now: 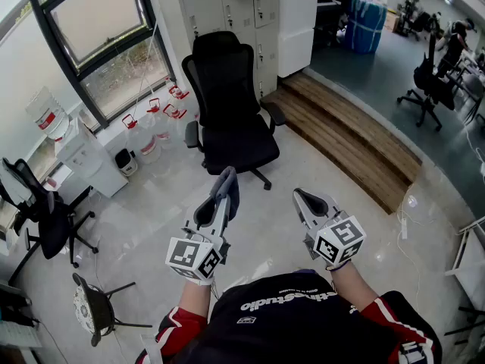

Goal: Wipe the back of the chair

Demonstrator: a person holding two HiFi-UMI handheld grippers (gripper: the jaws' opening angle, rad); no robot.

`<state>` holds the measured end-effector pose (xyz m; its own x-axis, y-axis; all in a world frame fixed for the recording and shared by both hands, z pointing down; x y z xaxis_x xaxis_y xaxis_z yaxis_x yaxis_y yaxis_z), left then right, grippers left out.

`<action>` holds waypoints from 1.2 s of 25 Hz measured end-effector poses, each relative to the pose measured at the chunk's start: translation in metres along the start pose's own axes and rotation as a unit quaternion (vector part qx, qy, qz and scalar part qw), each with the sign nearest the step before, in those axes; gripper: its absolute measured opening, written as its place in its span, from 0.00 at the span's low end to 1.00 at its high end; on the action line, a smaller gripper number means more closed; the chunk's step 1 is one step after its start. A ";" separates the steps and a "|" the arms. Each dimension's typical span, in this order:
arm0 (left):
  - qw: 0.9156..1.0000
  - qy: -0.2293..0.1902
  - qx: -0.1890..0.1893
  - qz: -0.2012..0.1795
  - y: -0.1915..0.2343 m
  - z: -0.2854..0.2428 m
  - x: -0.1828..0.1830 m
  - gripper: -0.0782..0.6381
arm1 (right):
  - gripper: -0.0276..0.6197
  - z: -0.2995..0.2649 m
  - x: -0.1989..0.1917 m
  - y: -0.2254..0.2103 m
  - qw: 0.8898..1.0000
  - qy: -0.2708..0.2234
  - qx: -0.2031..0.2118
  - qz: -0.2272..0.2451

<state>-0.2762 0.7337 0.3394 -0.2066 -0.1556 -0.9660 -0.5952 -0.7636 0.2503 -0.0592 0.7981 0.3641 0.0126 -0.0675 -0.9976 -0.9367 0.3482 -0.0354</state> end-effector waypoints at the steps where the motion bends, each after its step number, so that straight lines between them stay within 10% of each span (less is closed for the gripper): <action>1: 1.000 0.000 -0.001 0.000 0.001 -0.001 0.001 0.20 | 0.06 -0.001 0.001 0.000 1.000 -0.001 -0.001 -0.001; 30: 0.999 0.011 -0.004 0.034 0.029 -0.028 -0.021 0.20 | 0.07 -0.030 -0.011 -0.013 1.000 0.017 0.008 -0.008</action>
<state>-0.2671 0.6969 0.3649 -0.2291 -0.2214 -0.9479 -0.5747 -0.7552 0.3153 -0.0574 0.7667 0.3774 0.0163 -0.1048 -0.9944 -0.9310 0.3611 -0.0533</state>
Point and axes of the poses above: the fingertips, and each gripper's own axes: z backward along the fingers, y to its left, x out of its top, the point moved 5 cm from there along z, backward along the fingers, and after that the axes turned 7 degrees about z, right-handed, at the moved point
